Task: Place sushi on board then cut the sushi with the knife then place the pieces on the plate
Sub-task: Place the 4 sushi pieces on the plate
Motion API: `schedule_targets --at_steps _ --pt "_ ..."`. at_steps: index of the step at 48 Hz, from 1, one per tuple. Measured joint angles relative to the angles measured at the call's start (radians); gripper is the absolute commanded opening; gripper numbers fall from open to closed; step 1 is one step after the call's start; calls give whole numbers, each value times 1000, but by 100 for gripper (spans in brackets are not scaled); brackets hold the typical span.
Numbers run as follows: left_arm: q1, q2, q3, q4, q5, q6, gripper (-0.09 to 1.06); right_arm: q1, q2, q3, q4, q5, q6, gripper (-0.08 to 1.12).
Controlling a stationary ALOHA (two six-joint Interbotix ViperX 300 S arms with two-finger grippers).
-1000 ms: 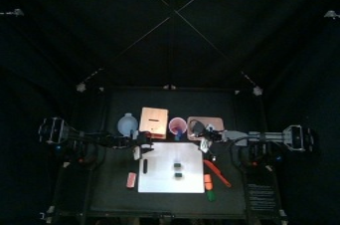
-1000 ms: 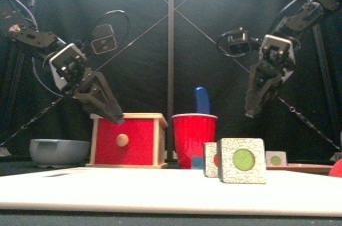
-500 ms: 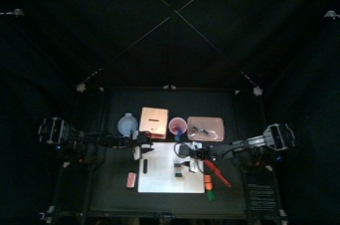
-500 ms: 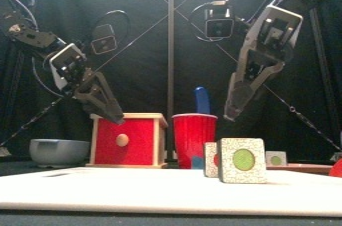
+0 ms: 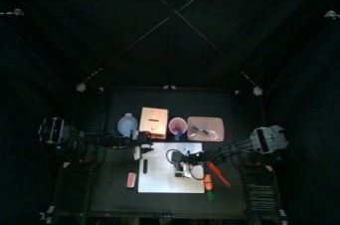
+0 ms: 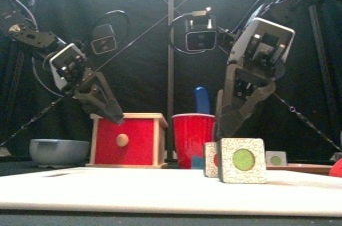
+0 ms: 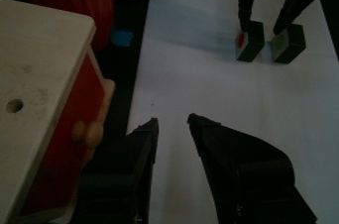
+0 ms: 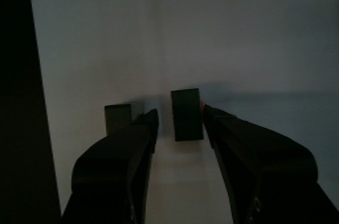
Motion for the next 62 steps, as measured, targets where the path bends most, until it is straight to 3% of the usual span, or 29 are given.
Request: schedule_targets --at_steps 7,19,29,46,62 --pt "-2 2 8 0 0 0 73 -2 31 -12 -21 0 0 74" --pt "-2 2 12 -2 0 0 73 -11 29 -14 -44 25 -2 56" --pt "-2 2 12 -2 0 0 73 -84 -133 57 -41 89 8 56" --pt "-2 2 12 0 0 0 73 -408 -454 262 -63 190 2 56" --pt "0 2 12 -2 0 0 73 -692 -403 318 -140 179 -3 57"
